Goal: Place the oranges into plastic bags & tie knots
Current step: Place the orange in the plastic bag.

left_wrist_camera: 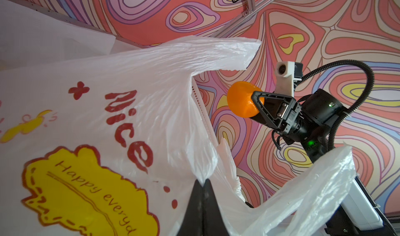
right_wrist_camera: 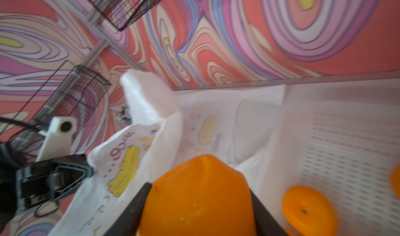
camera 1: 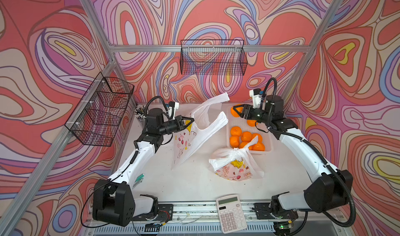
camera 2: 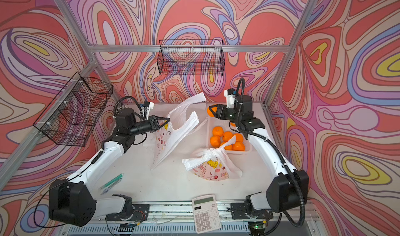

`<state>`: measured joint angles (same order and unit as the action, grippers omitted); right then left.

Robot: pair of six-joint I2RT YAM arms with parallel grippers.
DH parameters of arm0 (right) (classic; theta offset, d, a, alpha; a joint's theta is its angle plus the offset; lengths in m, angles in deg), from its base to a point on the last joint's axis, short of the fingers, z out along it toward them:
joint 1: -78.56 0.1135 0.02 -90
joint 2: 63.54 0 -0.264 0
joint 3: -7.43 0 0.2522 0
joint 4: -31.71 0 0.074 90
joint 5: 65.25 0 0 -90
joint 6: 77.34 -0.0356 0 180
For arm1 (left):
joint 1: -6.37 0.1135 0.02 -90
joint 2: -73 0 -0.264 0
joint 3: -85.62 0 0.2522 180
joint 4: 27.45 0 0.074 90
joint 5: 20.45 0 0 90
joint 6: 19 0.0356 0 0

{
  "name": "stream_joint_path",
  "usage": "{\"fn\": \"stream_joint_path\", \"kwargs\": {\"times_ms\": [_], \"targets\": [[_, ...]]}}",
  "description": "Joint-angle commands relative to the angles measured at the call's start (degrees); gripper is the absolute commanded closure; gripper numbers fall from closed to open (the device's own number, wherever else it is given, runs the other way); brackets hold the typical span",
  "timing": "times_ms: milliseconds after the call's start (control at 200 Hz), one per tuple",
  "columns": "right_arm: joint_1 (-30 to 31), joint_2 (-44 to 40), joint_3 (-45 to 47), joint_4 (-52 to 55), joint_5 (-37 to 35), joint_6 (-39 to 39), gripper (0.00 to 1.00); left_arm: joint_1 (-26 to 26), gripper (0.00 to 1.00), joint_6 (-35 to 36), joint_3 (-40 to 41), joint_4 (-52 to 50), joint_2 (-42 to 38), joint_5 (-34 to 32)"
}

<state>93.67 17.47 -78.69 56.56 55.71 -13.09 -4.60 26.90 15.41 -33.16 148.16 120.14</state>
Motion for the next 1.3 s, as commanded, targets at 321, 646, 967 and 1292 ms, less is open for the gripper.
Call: {"fn": "stream_joint_path", "kwargs": {"times_ms": [321, 646, 967, 1292], "targets": [[15.4, 6.3, 0.1, -17.0, 5.4, -9.5, 0.50, -1.7, 1.00, 0.6, 0.3, 4.1, 1.8, 2.1], [17.8, 13.4, -2.0, -14.3, 4.1, -6.9, 0.46, -1.9, 1.00, -4.7, 1.0, 10.2, 1.3, 1.1], [17.7, 11.0, -3.2, -3.7, -5.3, -1.3, 0.13, -1.9, 1.00, -5.0, 3.0, 9.2, 1.0, -2.2], [17.6, 3.1, 1.9, -1.1, -10.9, -2.3, 0.14, -2.0, 1.00, -5.1, 4.2, 9.4, 3.3, -2.0]]}}
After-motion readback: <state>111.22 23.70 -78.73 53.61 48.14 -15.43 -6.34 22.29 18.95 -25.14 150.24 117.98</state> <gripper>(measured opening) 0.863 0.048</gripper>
